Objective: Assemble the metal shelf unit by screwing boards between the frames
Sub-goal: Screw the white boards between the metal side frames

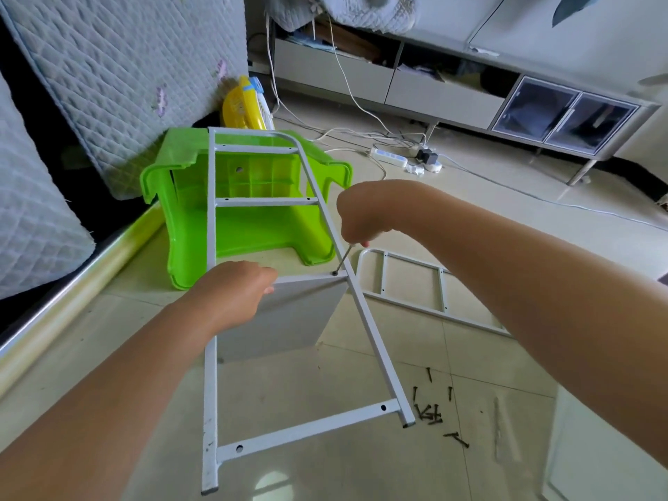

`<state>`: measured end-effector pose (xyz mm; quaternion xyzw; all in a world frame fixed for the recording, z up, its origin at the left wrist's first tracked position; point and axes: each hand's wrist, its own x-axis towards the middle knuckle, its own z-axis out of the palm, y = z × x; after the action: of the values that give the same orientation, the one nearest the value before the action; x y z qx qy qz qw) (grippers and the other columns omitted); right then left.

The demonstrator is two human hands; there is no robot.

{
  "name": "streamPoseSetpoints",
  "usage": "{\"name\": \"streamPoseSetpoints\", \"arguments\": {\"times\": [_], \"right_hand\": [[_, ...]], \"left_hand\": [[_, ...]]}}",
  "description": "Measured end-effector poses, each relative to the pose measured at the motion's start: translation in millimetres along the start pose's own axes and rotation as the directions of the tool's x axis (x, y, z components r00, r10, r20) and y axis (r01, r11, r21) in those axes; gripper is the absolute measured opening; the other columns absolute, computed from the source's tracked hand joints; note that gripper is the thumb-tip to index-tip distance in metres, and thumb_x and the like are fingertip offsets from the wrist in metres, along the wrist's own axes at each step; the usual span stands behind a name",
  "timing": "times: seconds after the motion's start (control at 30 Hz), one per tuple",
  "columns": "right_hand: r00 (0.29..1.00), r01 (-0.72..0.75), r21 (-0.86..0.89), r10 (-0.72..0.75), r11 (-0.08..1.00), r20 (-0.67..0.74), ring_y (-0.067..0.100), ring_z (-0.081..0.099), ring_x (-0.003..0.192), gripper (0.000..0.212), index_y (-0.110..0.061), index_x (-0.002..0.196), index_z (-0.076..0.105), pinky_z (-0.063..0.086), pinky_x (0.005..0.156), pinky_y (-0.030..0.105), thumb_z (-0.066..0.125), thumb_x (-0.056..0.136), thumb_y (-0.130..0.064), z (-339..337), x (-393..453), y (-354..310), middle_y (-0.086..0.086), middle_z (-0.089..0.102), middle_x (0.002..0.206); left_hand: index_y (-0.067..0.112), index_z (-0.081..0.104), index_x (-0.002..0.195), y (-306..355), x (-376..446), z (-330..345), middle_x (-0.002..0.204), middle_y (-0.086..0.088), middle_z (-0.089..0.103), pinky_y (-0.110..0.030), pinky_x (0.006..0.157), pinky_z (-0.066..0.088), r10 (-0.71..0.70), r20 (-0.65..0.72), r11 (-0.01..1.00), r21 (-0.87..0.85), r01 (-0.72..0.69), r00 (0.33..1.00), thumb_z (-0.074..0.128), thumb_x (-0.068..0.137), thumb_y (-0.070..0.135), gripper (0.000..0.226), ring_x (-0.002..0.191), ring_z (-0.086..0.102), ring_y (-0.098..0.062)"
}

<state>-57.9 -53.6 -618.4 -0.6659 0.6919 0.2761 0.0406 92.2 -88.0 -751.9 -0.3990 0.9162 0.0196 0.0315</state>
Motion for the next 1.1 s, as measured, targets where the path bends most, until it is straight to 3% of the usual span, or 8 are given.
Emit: {"name": "streamPoseSetpoints", "arguments": {"times": [0.17,0.3,0.5,0.6,0.77,0.87,0.93,1.1], "right_hand": [[0.992,-0.014,0.113,0.027,0.994,-0.122,0.023,0.044,0.067,0.035,-0.006,0.060,0.041,0.034,0.054,0.025,0.041,0.094,-0.013,21.3,-7.8,14.1,0.002,0.040,0.064],[0.978,-0.031,0.320,0.095,0.947,-0.187,0.028,0.051,0.095,0.029,-0.001,0.096,0.058,0.035,0.073,0.028,0.039,0.097,-0.022,51.5,-18.4,31.1,0.012,0.056,0.097],[0.931,-0.022,0.441,0.179,0.897,-0.317,0.025,0.045,0.086,0.029,-0.003,0.092,0.059,0.034,0.070,0.027,0.039,0.097,-0.024,55.0,-23.3,54.3,0.010,0.050,0.090],[0.906,-0.071,0.487,0.261,0.871,-0.334,0.031,0.050,0.097,0.035,0.002,0.103,0.059,0.037,0.075,0.031,0.035,0.098,-0.022,76.1,-21.9,80.8,0.017,0.057,0.106],[0.945,-0.258,0.542,0.325,0.800,-0.029,0.029,0.049,0.113,0.033,0.001,0.121,0.050,0.043,0.085,0.033,0.029,0.098,-0.006,179.0,-14.3,90.8,0.017,0.050,0.125],[0.900,-0.421,0.613,0.393,0.668,0.189,0.023,0.049,0.083,0.031,0.004,0.121,0.048,0.042,0.070,0.030,0.032,0.097,-0.006,249.8,-7.1,80.5,0.020,0.052,0.122],[0.882,-0.466,0.626,0.382,0.625,0.274,0.022,0.046,0.082,0.029,0.003,0.121,0.043,0.037,0.069,0.031,0.033,0.095,-0.005,291.6,-6.8,64.2,0.021,0.053,0.119],[0.910,-0.407,0.645,0.349,0.647,0.225,0.029,0.058,0.094,0.024,-0.006,0.116,0.038,0.035,0.065,0.031,0.031,0.094,-0.004,375.3,-10.5,2.0,0.014,0.058,0.112]], "left_hand": [[0.015,0.049,0.099,5.1,-0.1,-0.1,0.106,-0.008,0.057,-0.028,0.065,0.030,-0.070,0.012,0.997,0.017,0.070,0.997,0.035,0.099,0.023,0.017,0.098,0.055,-0.027],[0.012,0.047,0.108,18.6,-2.1,-1.7,0.110,-0.007,0.055,-0.029,0.067,0.030,-0.070,-0.047,0.988,0.138,0.076,0.996,0.034,0.099,0.026,0.021,0.103,0.055,-0.028],[0.012,0.039,0.126,46.5,6.6,-3.3,0.124,-0.006,0.051,-0.033,0.075,0.039,-0.076,-0.013,0.994,0.077,0.077,0.997,0.035,0.099,0.028,0.032,0.111,0.051,-0.028],[0.010,0.031,0.139,67.9,14.1,-7.3,0.134,-0.008,0.046,-0.034,0.089,0.037,-0.029,-0.063,0.997,-0.071,0.025,0.998,0.033,0.099,0.029,0.044,0.120,0.044,-0.027],[0.000,0.034,0.137,115.7,33.9,-9.5,0.145,-0.017,0.034,-0.036,0.106,0.027,-0.052,-0.060,0.972,-0.230,0.037,0.997,0.032,0.097,0.040,0.056,0.134,0.030,-0.026],[-0.003,0.016,0.144,132.1,47.4,-7.9,0.154,-0.017,0.011,-0.037,0.114,0.015,-0.160,0.065,0.976,-0.138,0.168,0.985,0.040,0.096,0.035,0.066,0.144,0.009,-0.026],[-0.005,0.007,0.145,139.2,52.7,-7.5,0.155,-0.018,-0.001,-0.038,0.116,0.009,-0.213,0.128,0.971,-0.079,0.224,0.969,0.042,0.094,0.024,0.068,0.144,-0.001,-0.028],[-0.007,-0.002,0.145,146.4,57.1,-7.0,0.154,-0.019,-0.014,-0.038,0.116,-0.001,-0.286,0.191,0.956,-0.014,0.293,0.939,0.037,0.092,0.011,0.068,0.143,-0.011,-0.029]]}}
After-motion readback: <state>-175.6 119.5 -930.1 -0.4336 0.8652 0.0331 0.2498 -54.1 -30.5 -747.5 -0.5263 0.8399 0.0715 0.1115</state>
